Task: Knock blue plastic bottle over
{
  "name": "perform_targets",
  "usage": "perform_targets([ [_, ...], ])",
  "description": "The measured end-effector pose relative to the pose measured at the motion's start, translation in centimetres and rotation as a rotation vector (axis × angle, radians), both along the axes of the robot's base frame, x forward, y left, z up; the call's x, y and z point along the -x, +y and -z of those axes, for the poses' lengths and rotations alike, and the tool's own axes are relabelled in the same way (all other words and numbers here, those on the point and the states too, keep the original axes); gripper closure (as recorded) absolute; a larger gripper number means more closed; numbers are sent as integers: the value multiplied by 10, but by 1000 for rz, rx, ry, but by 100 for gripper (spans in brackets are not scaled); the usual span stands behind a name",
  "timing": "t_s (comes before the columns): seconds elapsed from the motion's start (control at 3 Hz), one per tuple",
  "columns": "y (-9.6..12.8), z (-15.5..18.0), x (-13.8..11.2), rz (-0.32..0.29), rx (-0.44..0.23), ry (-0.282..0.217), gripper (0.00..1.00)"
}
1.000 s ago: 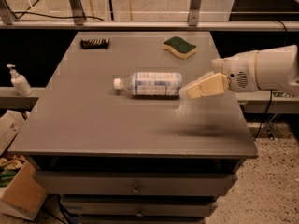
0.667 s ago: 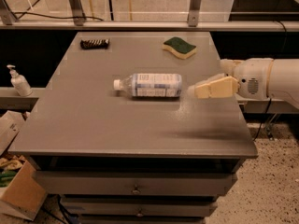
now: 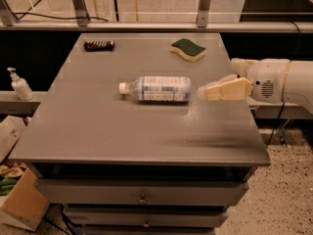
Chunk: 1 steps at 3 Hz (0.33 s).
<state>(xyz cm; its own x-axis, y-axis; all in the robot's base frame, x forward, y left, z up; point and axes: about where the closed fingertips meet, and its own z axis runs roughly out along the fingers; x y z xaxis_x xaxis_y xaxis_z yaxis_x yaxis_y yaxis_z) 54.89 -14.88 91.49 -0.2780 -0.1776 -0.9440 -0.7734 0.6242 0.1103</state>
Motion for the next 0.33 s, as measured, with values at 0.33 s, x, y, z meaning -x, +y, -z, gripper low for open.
perform_targets([
  [0.33,-10,-9,3,-23,-24,-54,0],
])
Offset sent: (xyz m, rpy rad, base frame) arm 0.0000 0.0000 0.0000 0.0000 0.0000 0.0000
